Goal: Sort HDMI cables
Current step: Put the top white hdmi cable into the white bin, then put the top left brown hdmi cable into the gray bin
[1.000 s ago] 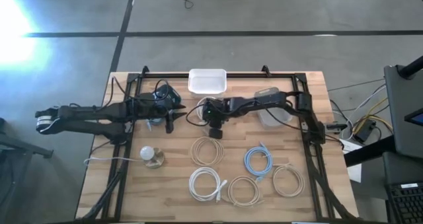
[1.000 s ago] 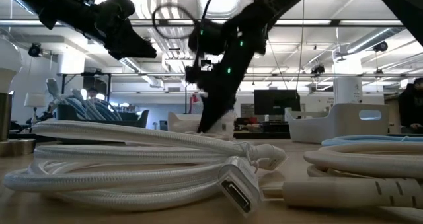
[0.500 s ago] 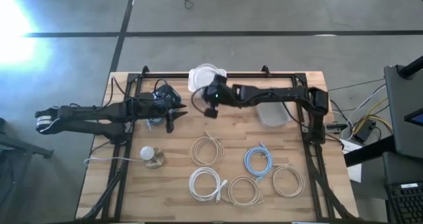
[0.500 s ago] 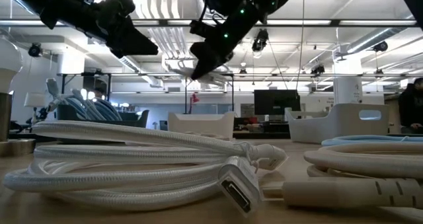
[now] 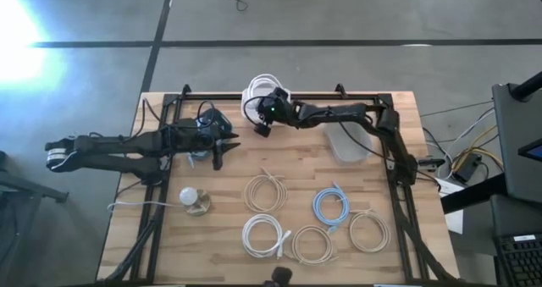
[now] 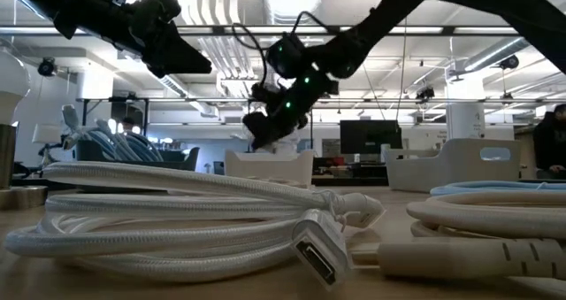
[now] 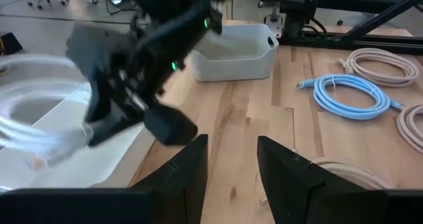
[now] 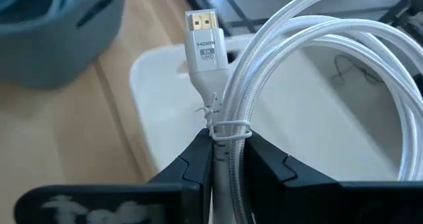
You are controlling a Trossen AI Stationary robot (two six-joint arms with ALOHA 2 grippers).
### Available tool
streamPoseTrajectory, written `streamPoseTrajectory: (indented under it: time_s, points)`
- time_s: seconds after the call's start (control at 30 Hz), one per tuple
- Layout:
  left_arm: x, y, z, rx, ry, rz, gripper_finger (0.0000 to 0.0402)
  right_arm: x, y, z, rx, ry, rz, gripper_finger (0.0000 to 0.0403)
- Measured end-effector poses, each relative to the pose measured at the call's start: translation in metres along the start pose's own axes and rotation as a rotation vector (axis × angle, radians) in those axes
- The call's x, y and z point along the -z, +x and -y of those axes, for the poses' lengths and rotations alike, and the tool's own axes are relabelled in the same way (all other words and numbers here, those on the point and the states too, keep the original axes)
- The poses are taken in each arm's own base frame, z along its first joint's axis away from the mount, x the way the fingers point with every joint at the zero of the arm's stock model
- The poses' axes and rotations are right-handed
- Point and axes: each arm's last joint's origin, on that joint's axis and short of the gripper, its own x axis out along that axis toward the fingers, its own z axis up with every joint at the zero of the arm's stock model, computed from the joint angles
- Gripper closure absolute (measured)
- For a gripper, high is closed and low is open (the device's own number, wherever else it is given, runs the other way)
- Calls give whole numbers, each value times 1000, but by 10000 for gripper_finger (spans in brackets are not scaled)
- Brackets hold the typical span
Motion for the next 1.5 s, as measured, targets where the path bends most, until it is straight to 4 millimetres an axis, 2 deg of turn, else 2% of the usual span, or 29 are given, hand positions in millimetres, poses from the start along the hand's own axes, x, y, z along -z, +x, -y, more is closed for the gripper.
streamPoseTrajectory:
  time_s: [0.33,0.9,1.0,1.23,1.37,1.5]
  points:
    - [0,0,0,0,0,-1,266,5,10,5,34,58,8,335]
    - [0,0,0,0,-4,-2,266,3,8,5,25,75,10,233]
    - [0,0,0,0,-5,-3,266,-4,-1,0,8,67,20,225]
    - [1,0,0,0,-5,-5,266,-17,-41,-23,-64,-17,-63,222]
    - [1,0,0,0,-5,-9,266,-15,-62,-47,-178,-12,-148,227]
    - [1,0,0,0,-5,-10,266,-7,-74,-70,-331,40,-251,226]
